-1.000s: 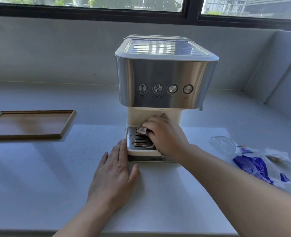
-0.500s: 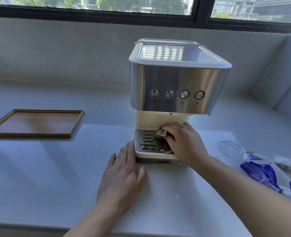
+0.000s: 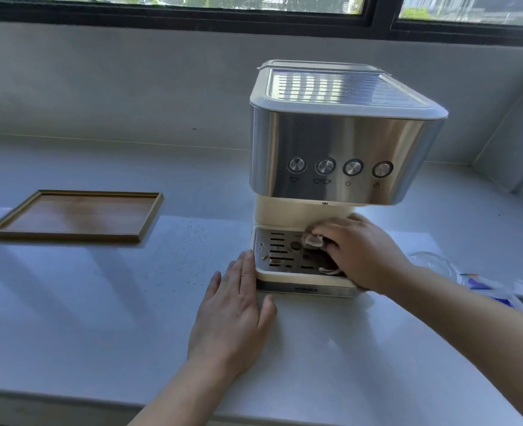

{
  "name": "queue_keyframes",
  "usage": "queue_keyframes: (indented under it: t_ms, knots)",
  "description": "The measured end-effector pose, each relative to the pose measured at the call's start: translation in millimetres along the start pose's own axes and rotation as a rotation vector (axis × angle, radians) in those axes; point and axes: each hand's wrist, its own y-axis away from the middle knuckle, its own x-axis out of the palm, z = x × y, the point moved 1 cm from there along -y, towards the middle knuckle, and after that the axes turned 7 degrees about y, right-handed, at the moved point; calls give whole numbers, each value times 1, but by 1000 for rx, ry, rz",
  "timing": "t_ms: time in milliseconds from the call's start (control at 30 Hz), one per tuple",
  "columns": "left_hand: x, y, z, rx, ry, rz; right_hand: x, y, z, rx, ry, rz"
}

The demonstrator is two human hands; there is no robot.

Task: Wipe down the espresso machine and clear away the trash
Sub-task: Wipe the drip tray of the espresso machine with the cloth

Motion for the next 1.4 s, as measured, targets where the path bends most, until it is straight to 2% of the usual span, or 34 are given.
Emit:
queue_keyframes:
  t_ms: [100,233,367,600,633,733,767,900,1067,1233,1300,1400]
  knots:
    - [-1,1,-3,-10,8,0,6,30,1,11,34,-131]
    - [-1,-1,-4,-16,10,-16,20,51,24,-101,36,-321]
    - [0,-1,-4,-14,-5,-11,22,46,24,-184,54,-389]
    - [-2,-1,-5,-12,2,-15,15,26,26,-377,24,-257]
    - [-2,-1,-5,-9,3,-14,13,21,22,-323,3,-237]
    - [-2,-2,-3,-6,9,-27,12,7,23,0,-102,-176]
    - [-2,-2,-3,-7,8,-32,16,2,29,38,-105,-155]
    - [-2,-1,-5,-7,5,-35,20,-1,46,-47,-77,-167]
    - [-1,-1,-3,-9,3,-19,13,18,20,-226,-25,-120]
    - [-2,-1,-4,-18,20,-1,17,0,26,119,-2,-87]
    - [-2,-1,-4,-20,25,0,23,-8,45,92,-48,-117]
    - [-2,-1,-4,-19,16,5,28,-20,60,-58,-66,-121]
